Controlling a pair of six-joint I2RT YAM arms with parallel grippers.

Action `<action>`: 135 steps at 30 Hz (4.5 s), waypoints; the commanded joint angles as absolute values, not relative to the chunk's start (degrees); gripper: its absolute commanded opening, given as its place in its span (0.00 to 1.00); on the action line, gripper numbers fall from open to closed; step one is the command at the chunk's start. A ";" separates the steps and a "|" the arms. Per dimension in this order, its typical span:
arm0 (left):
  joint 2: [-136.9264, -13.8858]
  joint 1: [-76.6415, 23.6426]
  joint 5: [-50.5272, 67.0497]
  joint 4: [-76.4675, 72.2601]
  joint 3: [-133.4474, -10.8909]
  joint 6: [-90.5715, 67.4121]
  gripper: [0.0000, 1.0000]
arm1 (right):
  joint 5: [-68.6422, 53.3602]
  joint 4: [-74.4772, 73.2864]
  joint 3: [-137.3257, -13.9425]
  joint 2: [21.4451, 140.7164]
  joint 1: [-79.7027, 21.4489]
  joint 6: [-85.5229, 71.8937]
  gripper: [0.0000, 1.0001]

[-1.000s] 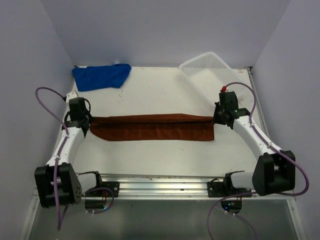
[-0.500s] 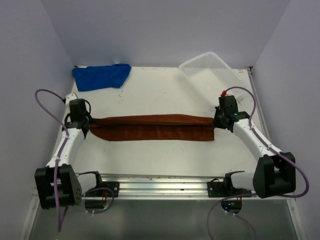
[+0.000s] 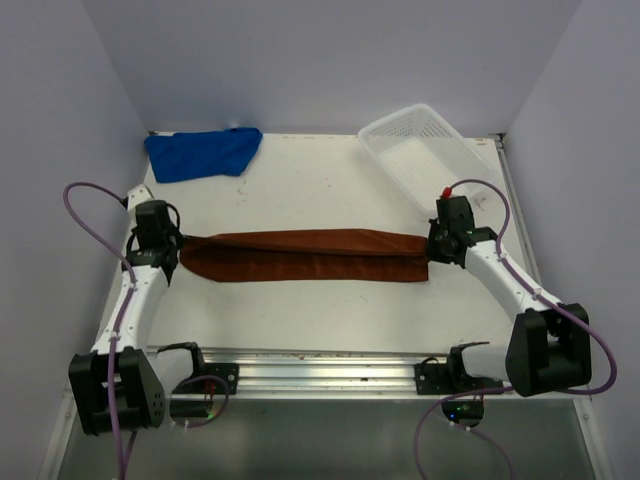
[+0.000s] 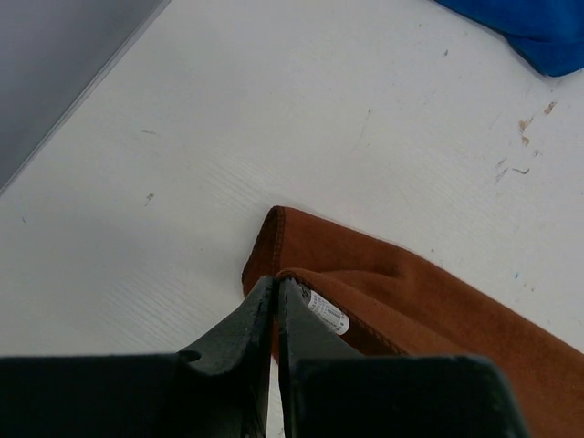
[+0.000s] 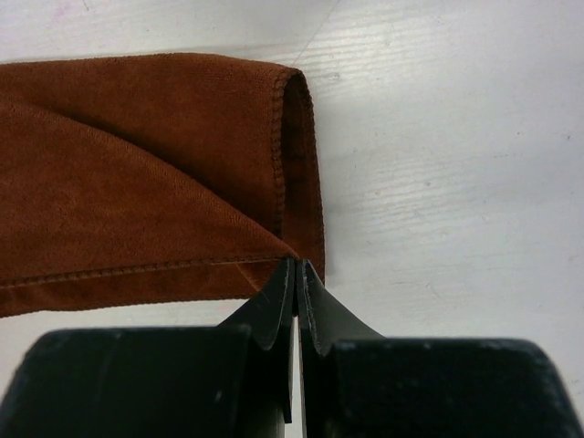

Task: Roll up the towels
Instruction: Fold the towel

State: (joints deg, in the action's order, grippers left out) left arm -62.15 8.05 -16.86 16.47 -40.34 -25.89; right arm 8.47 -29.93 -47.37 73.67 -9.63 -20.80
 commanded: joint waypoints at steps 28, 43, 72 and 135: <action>-52.73 6.59 -20.22 13.54 -39.37 -26.28 0.16 | 6.33 -33.48 -48.07 68.74 -10.72 -21.62 0.54; -58.27 6.68 1.75 6.95 -34.82 -30.22 0.29 | 10.46 -27.17 -48.43 73.29 -10.55 -29.00 0.43; -58.62 6.50 4.66 -2.99 -23.65 -33.57 0.10 | 16.79 -11.52 -54.14 94.49 -10.55 -25.14 0.22; -59.33 -9.31 -6.67 16.01 -49.41 -12.76 1.00 | 2.74 -24.53 -37.72 70.40 -5.55 -38.05 0.61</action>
